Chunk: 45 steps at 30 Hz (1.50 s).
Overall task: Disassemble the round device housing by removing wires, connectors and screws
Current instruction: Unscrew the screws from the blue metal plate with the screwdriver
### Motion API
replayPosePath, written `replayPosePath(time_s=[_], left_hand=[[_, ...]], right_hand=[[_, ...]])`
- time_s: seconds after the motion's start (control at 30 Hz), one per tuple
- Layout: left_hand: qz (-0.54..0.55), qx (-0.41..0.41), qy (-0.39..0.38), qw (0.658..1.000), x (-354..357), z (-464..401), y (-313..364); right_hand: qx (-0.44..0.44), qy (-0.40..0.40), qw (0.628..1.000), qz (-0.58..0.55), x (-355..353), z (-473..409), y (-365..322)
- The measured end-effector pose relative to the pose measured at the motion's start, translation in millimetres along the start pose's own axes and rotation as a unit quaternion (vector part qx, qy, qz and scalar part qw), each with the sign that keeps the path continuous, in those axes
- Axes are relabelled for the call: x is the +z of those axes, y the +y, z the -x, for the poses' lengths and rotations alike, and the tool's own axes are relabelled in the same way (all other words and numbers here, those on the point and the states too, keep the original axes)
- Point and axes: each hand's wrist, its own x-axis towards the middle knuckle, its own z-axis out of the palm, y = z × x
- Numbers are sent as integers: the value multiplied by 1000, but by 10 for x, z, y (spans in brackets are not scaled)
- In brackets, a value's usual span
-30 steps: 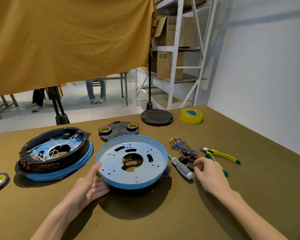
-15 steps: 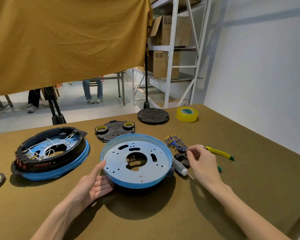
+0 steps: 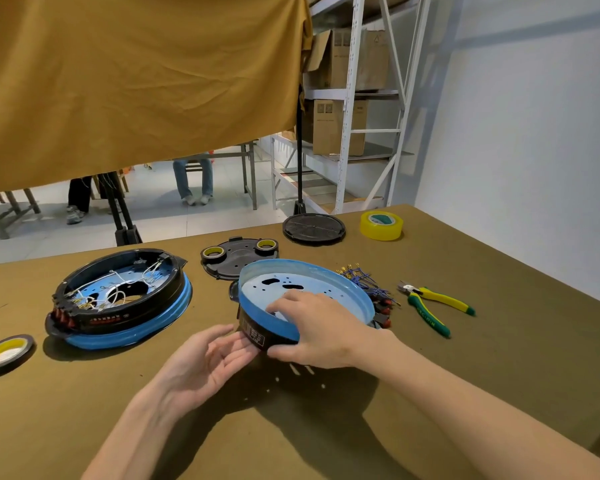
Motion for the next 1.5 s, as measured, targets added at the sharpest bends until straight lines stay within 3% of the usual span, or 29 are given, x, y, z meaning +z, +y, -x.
replayPosePath(time_s=[0.33, 0.53, 0.67, 0.73, 0.83, 0.93, 1.0, 1.13, 1.23, 1.4, 1.5], left_hand=[[62, -46, 22, 997, 79, -12, -215], [78, -42, 12, 996, 52, 31, -213], [42, 8, 21, 999, 33, 26, -194], [-23, 77, 55, 995, -2, 2, -189], [-169, 246, 140, 944, -100, -39, -169], [-250, 429, 179, 849, -145, -6, -142], [-290, 506, 183, 791, -111, 15, -171], [-366, 565, 154, 723, -6, 33, -317], [-431, 580, 101, 684, 61, 31, -386], [-467, 591, 60, 655, 282, 17, -427], [-471, 599, 35, 647, 430, -15, -484]], right_hand=[[-3, -75, 997, -9, -150, 92, 68], [-5, -63, 998, -18, -151, 71, 98], [-7, -49, 998, -26, -149, 29, 93], [-6, -42, 999, -29, -151, 6, 90], [-9, -32, 999, -22, -113, -11, 75], [-27, -29, 999, 4, -9, -41, 17], [-37, -37, 998, 21, 90, -77, -29], [-34, -58, 998, 18, 236, -126, -9], [-2, -66, 990, -122, 198, -90, 55], [45, 48, 927, -368, 23, 62, 171], [52, 56, 913, -400, -43, 186, 247]])
